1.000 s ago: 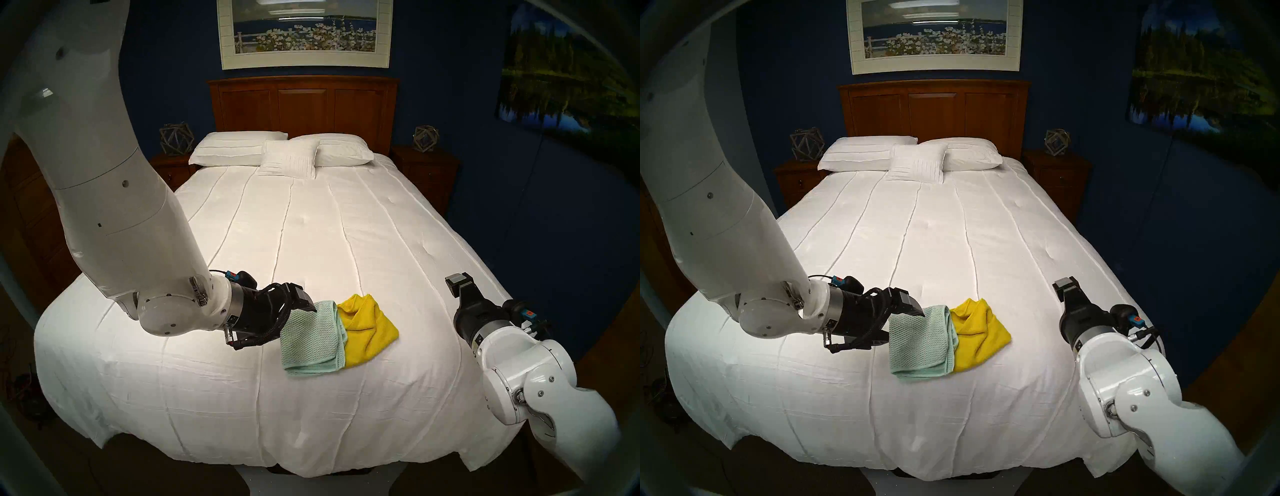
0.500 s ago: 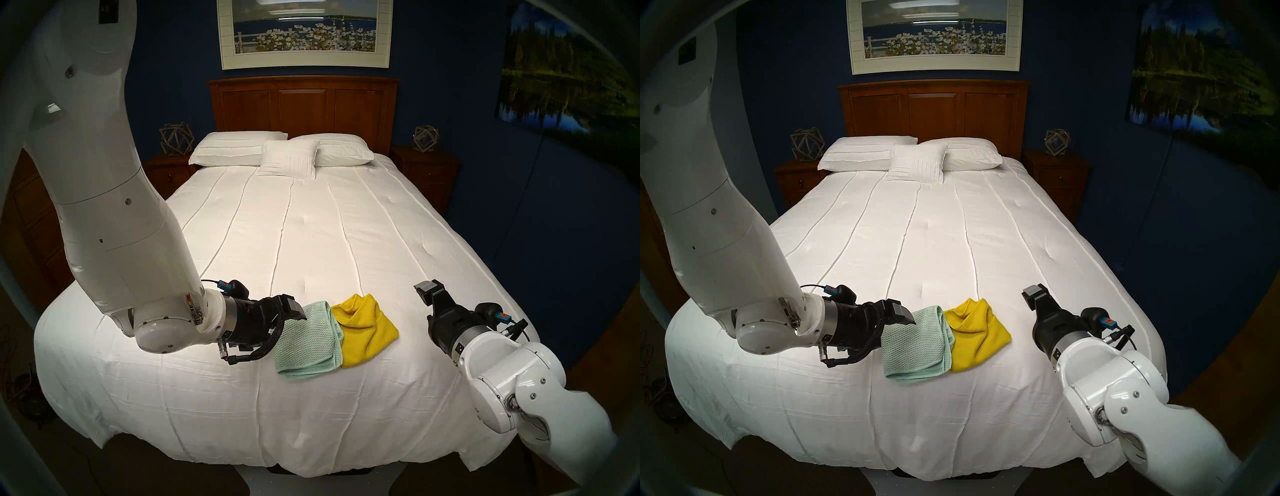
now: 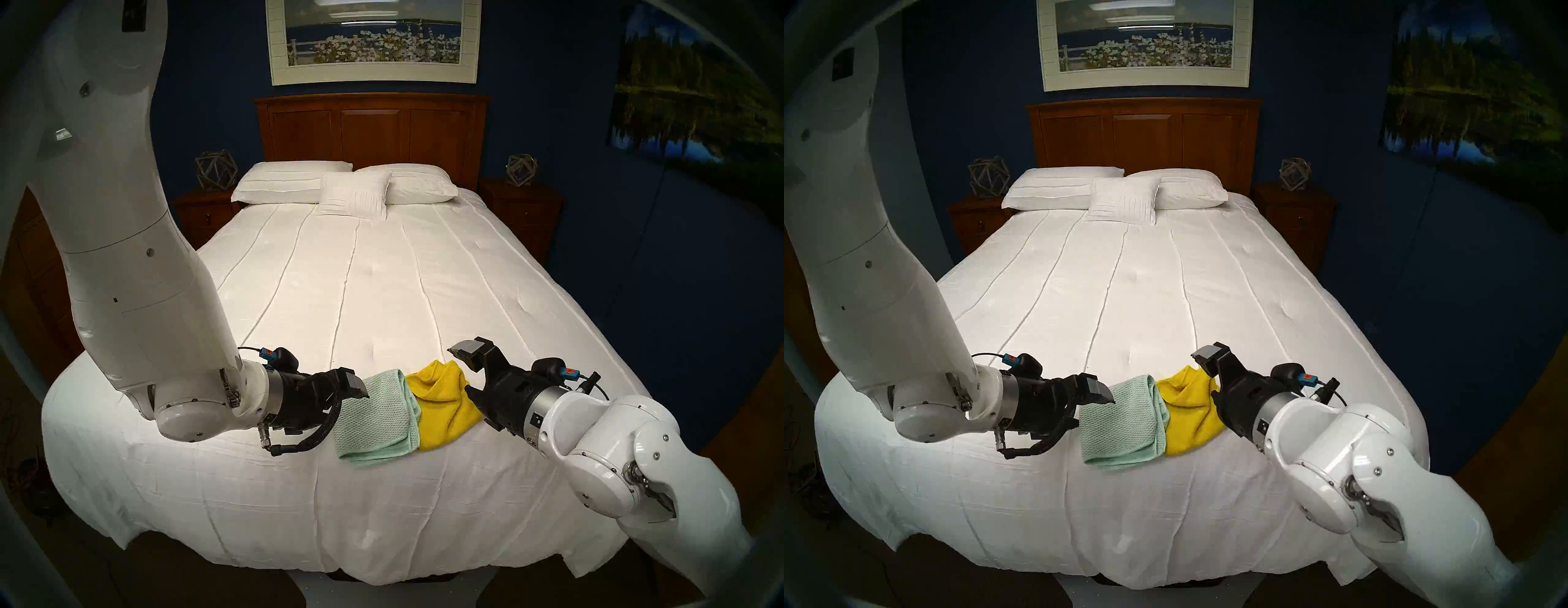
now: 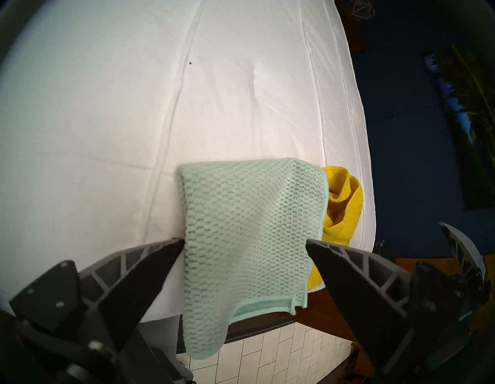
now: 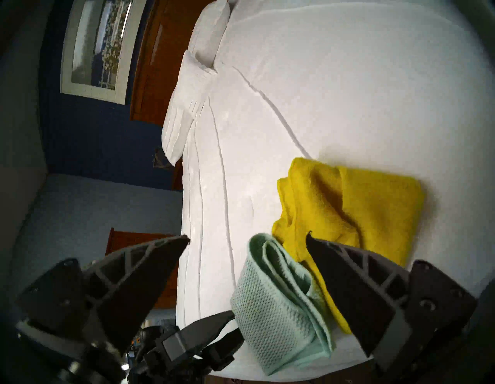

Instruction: Fold the hand towels twice and stack them up

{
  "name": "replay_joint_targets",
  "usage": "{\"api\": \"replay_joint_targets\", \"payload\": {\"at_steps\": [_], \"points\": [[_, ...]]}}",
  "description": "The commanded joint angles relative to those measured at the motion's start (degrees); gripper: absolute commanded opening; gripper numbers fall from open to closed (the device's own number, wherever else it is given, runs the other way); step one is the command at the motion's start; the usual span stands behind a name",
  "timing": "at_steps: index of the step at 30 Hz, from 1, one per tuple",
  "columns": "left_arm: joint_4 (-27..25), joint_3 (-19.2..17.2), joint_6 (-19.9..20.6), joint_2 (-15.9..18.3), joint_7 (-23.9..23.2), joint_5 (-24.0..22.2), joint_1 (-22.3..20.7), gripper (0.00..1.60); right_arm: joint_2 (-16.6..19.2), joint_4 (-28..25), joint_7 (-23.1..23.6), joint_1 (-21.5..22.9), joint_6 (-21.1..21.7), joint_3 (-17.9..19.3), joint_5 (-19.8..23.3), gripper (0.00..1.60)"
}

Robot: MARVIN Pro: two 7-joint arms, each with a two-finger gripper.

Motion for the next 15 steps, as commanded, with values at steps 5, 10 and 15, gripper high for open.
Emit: {"api": "replay_joint_targets", "payload": {"at_steps": [5,10,15], "points": [[0.23,1.22,-2.17,1.85,-1.75,-1.13,-1.28,1.60,-7.35,4.07,-2.18,9.00,10.85,-6.91,0.79,1.60],[0.12,1.23,-2.64,2.00,-2.07,-1.25,-1.21,1.60,-10.89,7.24,-4.59,12.10,13.54,-9.65,-0.85,1.60],[0.03,1.23,-3.02,2.12,-2.34,-1.33,-1.16,1.60,-12.96,10.04,-8.21,15.21,14.87,-12.14,-1.91,1.60]]}}
